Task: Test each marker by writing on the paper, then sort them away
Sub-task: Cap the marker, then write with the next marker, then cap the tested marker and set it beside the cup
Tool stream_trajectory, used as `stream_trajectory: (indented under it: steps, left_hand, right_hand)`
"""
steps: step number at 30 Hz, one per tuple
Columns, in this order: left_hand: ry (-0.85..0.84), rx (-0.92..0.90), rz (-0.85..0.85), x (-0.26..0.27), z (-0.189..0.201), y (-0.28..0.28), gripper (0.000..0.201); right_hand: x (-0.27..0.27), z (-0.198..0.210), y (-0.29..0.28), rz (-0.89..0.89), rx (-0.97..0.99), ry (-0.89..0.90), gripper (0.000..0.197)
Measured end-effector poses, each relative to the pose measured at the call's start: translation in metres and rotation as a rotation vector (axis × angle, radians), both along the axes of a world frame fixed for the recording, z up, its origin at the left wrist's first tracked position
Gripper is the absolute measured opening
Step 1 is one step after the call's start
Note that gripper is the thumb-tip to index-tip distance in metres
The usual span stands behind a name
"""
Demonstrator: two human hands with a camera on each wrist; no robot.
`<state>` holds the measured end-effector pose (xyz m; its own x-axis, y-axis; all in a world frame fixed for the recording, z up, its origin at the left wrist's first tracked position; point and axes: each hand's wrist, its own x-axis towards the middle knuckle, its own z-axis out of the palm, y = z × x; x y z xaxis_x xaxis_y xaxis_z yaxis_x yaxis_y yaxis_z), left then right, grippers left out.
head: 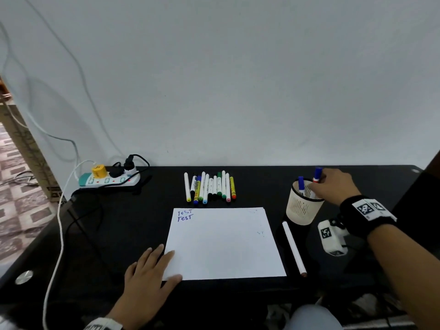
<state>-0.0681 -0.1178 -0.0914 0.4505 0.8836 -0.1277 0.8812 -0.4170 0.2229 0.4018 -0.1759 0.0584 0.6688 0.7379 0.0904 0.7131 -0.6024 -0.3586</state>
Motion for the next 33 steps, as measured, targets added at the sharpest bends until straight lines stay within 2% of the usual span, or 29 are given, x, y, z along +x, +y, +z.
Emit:
stream_trajectory:
  steps: [5, 8, 11, 14, 16, 19, 22, 24, 28, 33]
  left_hand:
    - [-0.022, -0.001, 0.008, 0.000, 0.000, 0.000, 0.097]
    - [-0.041, 0.007, 0.006, -0.001, -0.002, 0.001, 0.096]
    - [-0.073, 0.023, 0.007, -0.001, 0.000, 0.001, 0.093]
    - [-0.090, 0.045, -0.021, -0.002, -0.004, 0.002, 0.090]
    - [-0.050, 0.060, -0.029, -0.003, -0.007, 0.001, 0.080]
    - [-0.016, 0.054, -0.026, -0.007, -0.012, 0.005, 0.061]
    - [-0.036, 0.157, -0.040, -0.005, -0.014, 0.006, 0.058]
    - [-0.045, 0.186, -0.051, -0.005, -0.017, 0.007, 0.059]
    - [-0.057, 0.072, -0.069, -0.004, -0.015, 0.006, 0.061]
    - [-0.062, 0.061, -0.065, -0.004, -0.013, 0.008, 0.061]
  right_hand:
    - [0.000, 0.001, 0.000, -0.021, 0.065, 0.018, 0.020]
    - [-0.013, 0.008, 0.007, -0.039, 0.246, -0.005, 0.021]
    - [-0.047, 0.019, 0.031, 0.059, 0.359, 0.013, 0.014]
    - [-0.085, 0.011, 0.074, 0.189, 0.248, 0.093, 0.017]
    - [-0.103, -0.008, 0.108, 0.229, 0.130, 0.167, 0.021]
    - [-0.125, -0.041, 0.151, 0.216, -0.043, 0.255, 0.022]
    - [-0.136, -0.065, 0.174, 0.156, -0.185, 0.262, 0.015]
    - [-0.137, -0.076, 0.185, 0.110, -0.210, 0.256, 0.015]
    - [-0.133, -0.085, 0.196, 0.038, -0.219, 0.201, 0.017]
    - [-0.129, -0.082, 0.189, 0.034, -0.203, 0.270, 0.023]
